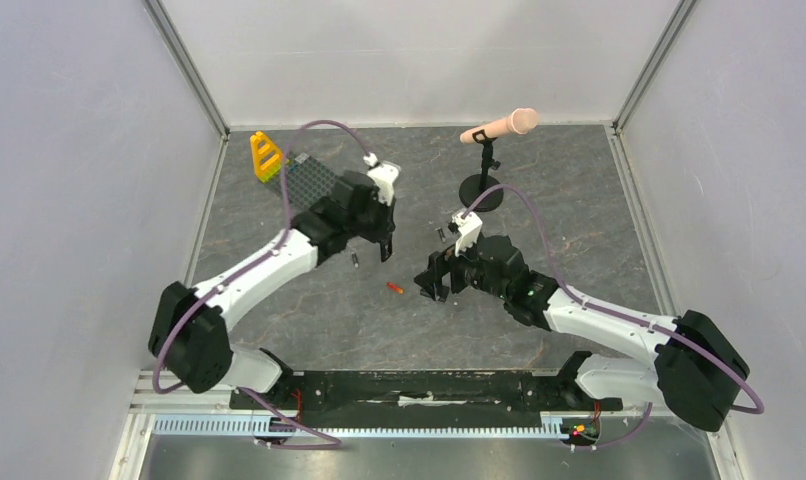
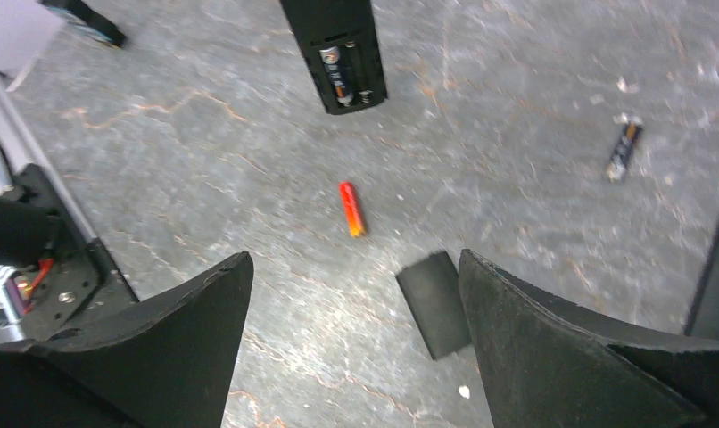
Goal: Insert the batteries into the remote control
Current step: Adjust the remote control.
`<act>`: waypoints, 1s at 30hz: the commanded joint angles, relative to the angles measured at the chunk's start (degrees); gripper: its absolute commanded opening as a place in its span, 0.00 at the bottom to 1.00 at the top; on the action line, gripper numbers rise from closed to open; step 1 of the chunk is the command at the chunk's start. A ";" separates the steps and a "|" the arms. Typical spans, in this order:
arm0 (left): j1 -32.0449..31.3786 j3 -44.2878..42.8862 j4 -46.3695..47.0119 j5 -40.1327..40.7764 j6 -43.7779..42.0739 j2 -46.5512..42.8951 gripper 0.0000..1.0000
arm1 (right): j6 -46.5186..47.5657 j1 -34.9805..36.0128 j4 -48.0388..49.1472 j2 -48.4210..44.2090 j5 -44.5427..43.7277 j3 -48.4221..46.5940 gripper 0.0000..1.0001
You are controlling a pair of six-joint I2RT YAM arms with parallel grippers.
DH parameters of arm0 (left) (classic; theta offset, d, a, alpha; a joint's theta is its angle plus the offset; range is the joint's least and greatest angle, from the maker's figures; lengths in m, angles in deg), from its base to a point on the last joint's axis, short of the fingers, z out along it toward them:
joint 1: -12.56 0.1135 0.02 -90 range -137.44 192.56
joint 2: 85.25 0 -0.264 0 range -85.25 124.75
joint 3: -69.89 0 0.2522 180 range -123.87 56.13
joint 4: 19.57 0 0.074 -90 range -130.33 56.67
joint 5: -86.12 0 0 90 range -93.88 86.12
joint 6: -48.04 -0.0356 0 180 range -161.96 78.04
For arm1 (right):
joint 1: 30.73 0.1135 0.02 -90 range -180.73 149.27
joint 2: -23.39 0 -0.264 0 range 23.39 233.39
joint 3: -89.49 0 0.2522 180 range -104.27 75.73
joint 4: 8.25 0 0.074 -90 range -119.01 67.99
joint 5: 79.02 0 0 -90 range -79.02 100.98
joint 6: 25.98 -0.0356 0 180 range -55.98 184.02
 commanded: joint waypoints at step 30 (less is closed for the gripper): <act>6.69 -13.05 -18.20 -59.37 -9.30 -9.51 0.02 | 0.41 -3.54 3.37 -0.79 22.97 -10.53 0.40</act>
